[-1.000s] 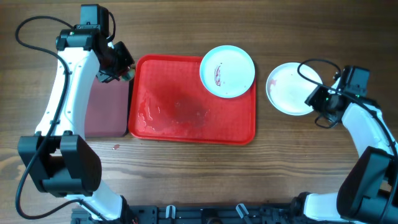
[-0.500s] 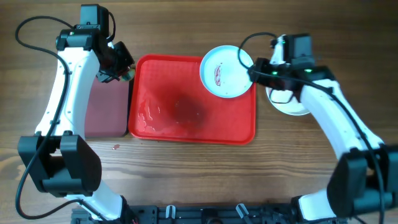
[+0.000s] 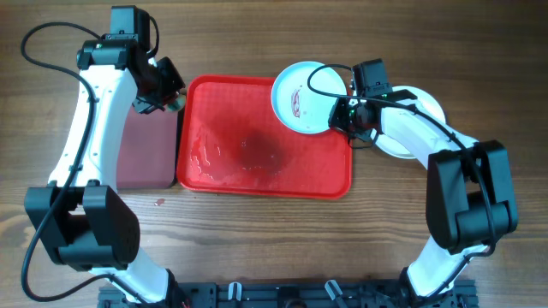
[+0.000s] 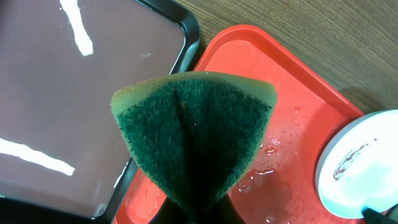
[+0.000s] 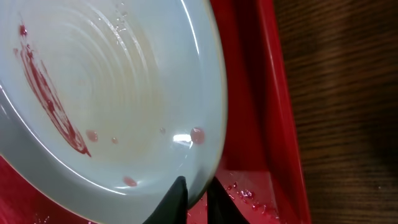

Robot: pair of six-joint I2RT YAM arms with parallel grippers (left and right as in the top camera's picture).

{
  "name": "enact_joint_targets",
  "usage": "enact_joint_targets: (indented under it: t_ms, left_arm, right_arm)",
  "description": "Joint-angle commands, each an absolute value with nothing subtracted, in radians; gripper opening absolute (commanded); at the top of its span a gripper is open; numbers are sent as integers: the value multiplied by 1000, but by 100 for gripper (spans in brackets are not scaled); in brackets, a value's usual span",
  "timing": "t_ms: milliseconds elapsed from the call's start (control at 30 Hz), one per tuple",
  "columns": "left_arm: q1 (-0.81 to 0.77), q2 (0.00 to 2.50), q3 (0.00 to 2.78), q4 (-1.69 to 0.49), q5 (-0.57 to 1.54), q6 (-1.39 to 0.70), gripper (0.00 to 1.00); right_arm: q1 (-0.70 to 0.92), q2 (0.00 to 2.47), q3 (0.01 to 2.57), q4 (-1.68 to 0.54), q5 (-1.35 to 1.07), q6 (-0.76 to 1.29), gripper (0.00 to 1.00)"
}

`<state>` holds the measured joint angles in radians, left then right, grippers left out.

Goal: Clean dirty plates on tray and stack at the side
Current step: 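Grip the last plate rim with right gripper and drag it onto tray center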

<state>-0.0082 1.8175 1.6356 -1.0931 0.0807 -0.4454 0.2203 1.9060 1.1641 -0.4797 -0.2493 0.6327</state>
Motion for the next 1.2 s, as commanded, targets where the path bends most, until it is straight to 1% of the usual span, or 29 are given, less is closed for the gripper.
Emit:
enact_joint_targets:
  t_ms: [0,100,167,267,367,400,500,567,667,833,900,933,967,1033,1100,1133,1167]
  left_arm:
    - [-11,1823,1634,-1093,93,-422,4]
    - [-11,1823,1634,-1096,93,-422,4]
    - [-11,1823,1634,-1099,93,-422,4]
    - [-11,1823,1634,-1101,93,-422,4]
    - [-11,1823,1634,-1102,93,-422,4]
    - [-11,1823,1634,-1101,93,-422,4]
    - [-11,1823,1634,-1100,93,-422,4]
    - [-11,1823,1634,-1100,93,-422,4]
    - [-11,1824,1634,-1100,93,-422,4]
    - [-11,1824,1634,-1101,93,-422,4]
    - [-11,1824,1634,-1101,93,-422,4]
    - [-11,1824,1634,-1101,93,-422,4]
    - [-11,1824,1634,-1102,93,-422,4]
    - [-11,1824,1634,-1104,93,-422,4]
    - [-11,1823,1634,-1106,93,-422,4]
    - [-11,1824,1634,-1106,93,-422,4]
    - [-11,1823,1634,-1108,93,-422,4]
  right_arm:
    - [244,1936,1173,-494,-276,652,4]
    - [283,1936,1173,-508,-310,651,4]
    - [355,1936,1173,-540,-314,631,4]
    - [412,1935,1179,-544,-311,626,5]
    - [421,1935,1218,-553,-313,568,23]
    - [420,1935,1239,-560,-313,521,33]
    - [420,1936,1295,-555,-277,408,56]
    - [420,1936,1303,-498,-218,336,56]
    - [420,1950,1303,-415,-199,290,56]
    - [420,2017,1303,-352,-231,318,55]
    - [420,2028,1303,-352,-245,331,52]
    - [420,2029,1303,-361,-244,364,43]
    - [420,2032,1303,-369,-234,389,39]
    - [420,2042,1303,-387,-225,439,36]
    - [420,2054,1303,-408,-226,494,24]
    - [420,2059,1303,-429,-226,535,13]
    - [421,2062,1303,-451,-226,575,5]
